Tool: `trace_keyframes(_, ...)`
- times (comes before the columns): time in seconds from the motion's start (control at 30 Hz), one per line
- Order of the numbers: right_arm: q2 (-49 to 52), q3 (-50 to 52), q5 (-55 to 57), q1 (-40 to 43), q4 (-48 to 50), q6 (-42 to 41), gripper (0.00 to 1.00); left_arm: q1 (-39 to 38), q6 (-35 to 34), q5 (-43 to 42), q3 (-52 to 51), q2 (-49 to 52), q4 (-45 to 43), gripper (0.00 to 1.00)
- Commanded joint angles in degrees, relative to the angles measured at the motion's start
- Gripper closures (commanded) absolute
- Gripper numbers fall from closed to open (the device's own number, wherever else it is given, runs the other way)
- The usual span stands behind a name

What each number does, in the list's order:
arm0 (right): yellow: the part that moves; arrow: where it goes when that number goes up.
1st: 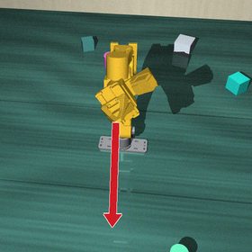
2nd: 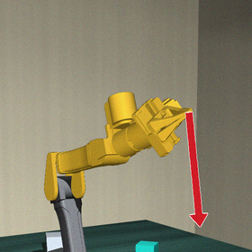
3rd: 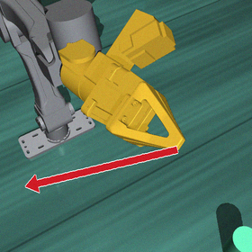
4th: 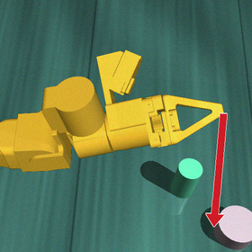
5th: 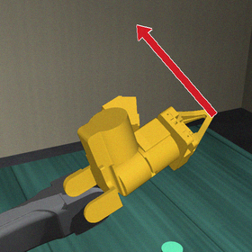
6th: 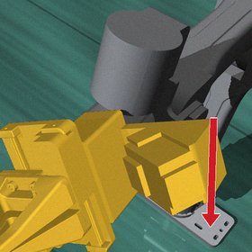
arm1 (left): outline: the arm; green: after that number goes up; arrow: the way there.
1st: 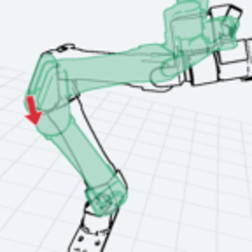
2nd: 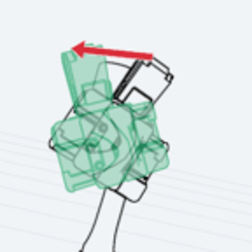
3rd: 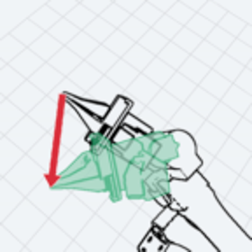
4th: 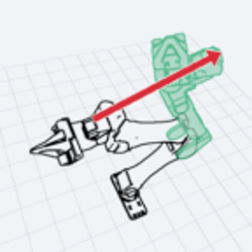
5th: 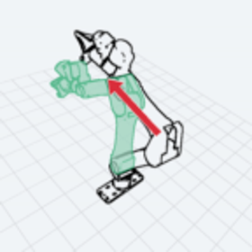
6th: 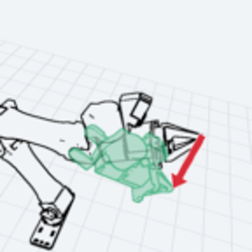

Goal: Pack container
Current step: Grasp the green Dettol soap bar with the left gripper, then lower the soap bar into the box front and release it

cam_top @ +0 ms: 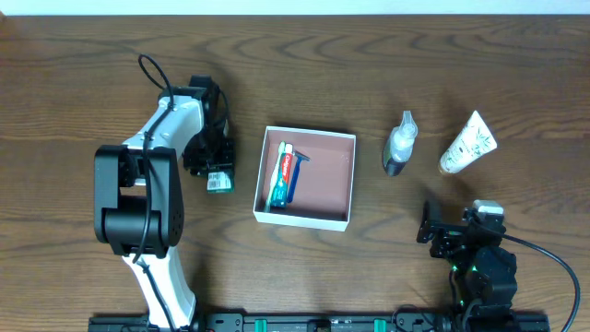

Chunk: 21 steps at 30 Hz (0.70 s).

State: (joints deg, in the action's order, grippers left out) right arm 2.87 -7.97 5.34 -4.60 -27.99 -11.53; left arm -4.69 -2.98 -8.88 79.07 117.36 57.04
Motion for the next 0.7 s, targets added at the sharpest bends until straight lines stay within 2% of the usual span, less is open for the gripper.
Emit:
trace_keyframes(0.0, -0.3, 0.2, 0.0, 0.6, 0.0, -0.4, 0.01, -0.6, -0.1, -0.9, 2.2, -5.8, 2.9, 0.69)
trace_keyframes(0.2, -0.3, 0.2, 0.0, 0.6, 0.0, -0.4, 0.01, -4.5, -0.3, -1.1, 2.8, -18.9, 4.6, 0.69)
trace_keyframes(0.37, -0.3, 0.2, 0.0, 0.6, 0.0, -0.4, 0.01, -12.8, -1.9, -1.0, 2.8, -27.3, 1.4, 0.69)
trace_keyframes(0.57, -0.3, 0.2, 0.0, 0.6, 0.0, -0.4, 0.01, -22.4, -6.1, -0.5, 0.6, -25.7, -6.0, 0.69)
trace_keyframes(0.67, -0.3, 0.2, 0.0, 0.6, 0.0, -0.4, 0.01, -25.1, -10.0, 2.9, -0.7, -22.8, -7.7, 0.69)
